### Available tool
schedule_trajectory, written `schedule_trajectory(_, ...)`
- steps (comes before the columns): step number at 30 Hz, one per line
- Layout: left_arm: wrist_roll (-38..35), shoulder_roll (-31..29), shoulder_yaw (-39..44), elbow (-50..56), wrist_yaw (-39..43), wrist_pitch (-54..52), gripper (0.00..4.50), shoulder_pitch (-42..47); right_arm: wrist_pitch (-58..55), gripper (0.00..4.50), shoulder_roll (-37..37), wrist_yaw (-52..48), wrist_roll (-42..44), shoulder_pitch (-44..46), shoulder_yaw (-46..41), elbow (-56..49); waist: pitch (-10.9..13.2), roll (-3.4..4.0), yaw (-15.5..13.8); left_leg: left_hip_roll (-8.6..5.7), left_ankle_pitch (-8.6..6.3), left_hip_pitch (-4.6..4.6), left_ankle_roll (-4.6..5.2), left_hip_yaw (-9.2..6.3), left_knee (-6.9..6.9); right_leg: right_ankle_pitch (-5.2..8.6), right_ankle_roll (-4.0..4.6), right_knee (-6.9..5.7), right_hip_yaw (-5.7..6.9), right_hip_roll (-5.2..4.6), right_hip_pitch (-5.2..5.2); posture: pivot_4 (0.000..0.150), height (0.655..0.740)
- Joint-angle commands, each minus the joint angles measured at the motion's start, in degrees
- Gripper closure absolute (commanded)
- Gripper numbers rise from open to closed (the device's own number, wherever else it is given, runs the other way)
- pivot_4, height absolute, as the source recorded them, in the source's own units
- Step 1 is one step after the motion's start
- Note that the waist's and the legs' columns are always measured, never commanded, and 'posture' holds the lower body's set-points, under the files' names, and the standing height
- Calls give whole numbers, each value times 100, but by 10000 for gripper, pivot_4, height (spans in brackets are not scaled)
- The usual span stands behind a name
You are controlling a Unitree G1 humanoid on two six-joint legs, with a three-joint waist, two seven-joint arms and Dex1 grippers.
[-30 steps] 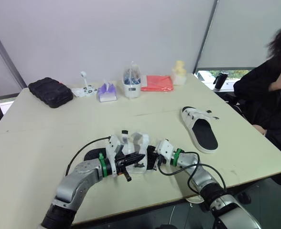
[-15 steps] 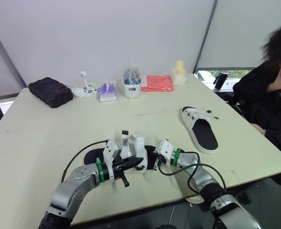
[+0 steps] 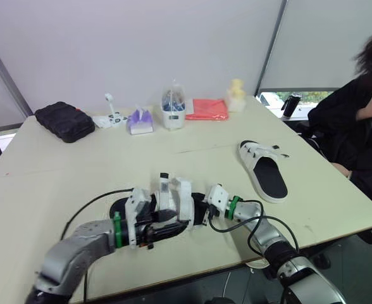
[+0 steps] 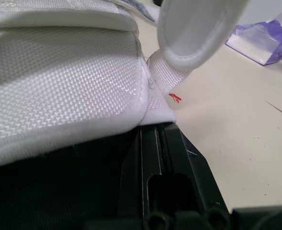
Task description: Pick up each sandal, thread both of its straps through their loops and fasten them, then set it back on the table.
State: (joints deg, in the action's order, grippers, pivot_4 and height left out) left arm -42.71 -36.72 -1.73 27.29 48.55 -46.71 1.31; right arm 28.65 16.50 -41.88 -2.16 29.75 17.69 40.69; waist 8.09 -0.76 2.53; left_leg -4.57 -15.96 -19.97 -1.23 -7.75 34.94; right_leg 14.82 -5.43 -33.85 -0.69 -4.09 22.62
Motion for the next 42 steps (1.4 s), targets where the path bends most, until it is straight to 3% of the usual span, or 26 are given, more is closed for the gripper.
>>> schedule_trajectory(1, -6, -300, -105, 365, 269, 44, 16658, -188, -601, 45000, 83, -4, -613, -405, 348, 1151, 0, 2, -5, 0, 0, -2, 0, 0, 1, 0, 0, 1, 0, 0, 1, 1500, 7400)
schedule_trajectory(12, 630, 415, -610, -508, -62, 535, 16658, 266, -621, 45000, 114, -22, -603, -427, 339, 1087, -2, 5, -2, 1, 0, -25, -1, 3, 2, -14, 24, 9, 1, 0, 4, 1500, 7400)
schedule_trajectory(27, 698, 693, -734, -731, 119, 608, 16658, 486, -660, 45000, 133, -1, -589, -485, 324, 1030, -2, 5, -10, 1, 0, -25, -1, 4, 4, -17, 27, 8, 1, 0, 7, 1500, 7400)
schedule_trajectory(42, 877, 1145, -645, -1019, -321, 652, 16658, 691, -661, 45000, 144, 23, -585, -495, 321, 1033, -2, 4, -28, 1, 0, -25, 0, 5, 7, -17, 27, 8, 0, 0, 2, 1500, 7400)
